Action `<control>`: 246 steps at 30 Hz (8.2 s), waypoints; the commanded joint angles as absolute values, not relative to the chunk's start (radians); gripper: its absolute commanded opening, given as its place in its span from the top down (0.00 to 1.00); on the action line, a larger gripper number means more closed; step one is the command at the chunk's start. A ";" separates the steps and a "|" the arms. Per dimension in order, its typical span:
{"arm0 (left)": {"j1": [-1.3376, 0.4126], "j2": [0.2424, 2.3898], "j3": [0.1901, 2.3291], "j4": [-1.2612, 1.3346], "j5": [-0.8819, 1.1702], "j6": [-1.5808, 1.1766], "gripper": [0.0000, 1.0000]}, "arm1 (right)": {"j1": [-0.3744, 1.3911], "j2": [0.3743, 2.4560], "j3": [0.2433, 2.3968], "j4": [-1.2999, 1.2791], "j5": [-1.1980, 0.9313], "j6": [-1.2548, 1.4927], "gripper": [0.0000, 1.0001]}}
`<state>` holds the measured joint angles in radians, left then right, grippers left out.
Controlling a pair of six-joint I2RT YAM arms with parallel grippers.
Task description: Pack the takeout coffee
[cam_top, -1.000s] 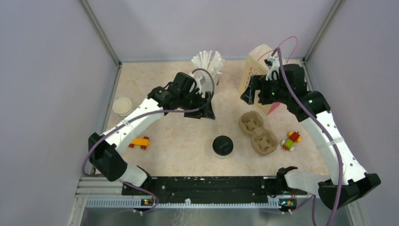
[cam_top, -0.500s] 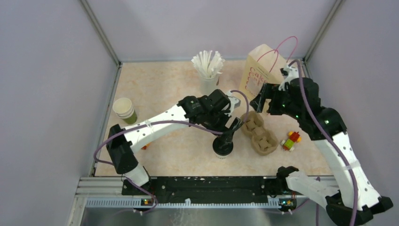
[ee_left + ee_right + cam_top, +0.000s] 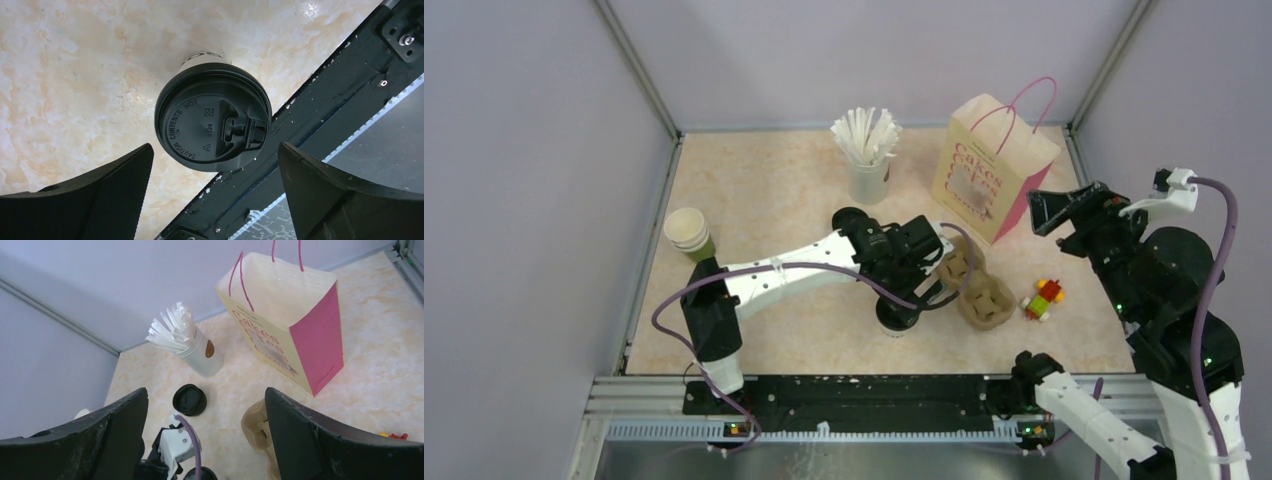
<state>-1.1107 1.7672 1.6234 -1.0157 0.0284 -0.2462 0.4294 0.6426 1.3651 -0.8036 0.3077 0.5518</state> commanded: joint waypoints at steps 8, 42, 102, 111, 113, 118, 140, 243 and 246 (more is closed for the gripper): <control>-1.131 1.787 1.621 -0.975 -0.033 -0.196 0.01 | 0.433 0.657 1.383 -0.807 0.368 0.602 0.16; -1.138 1.788 1.649 -1.002 -0.005 -0.174 0.01 | 0.433 0.710 1.373 -0.772 0.312 0.527 0.16; -0.319 1.703 1.560 -1.029 -0.186 -0.314 0.16 | 0.433 0.738 1.342 -0.839 0.176 0.481 0.15; -0.281 1.722 1.549 -1.015 -0.116 -0.323 0.09 | 0.433 0.743 1.351 -0.857 0.169 0.471 0.15; -0.281 1.721 1.573 -1.042 -0.108 -0.327 0.06 | 0.433 0.755 1.357 -0.865 0.176 0.484 0.15; -0.280 1.699 1.663 -1.119 -0.116 -0.320 0.01 | 0.433 0.793 1.373 -0.887 0.207 0.554 0.15; -0.468 1.195 1.534 -1.169 0.341 -0.372 0.01 | 0.383 1.152 1.679 -0.985 0.628 0.810 0.48; -0.501 1.214 1.845 -1.352 -0.168 -0.412 0.07 | 0.604 1.151 1.528 -0.802 -0.249 0.868 1.00; -0.501 1.198 1.835 -1.348 -0.175 -0.414 0.07 | 0.628 1.172 1.486 -0.734 -0.256 0.904 1.00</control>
<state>-0.5049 1.2282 1.8484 -1.3571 -0.1406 -0.4171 0.5968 1.1610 1.5150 -0.8730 -0.2955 0.8196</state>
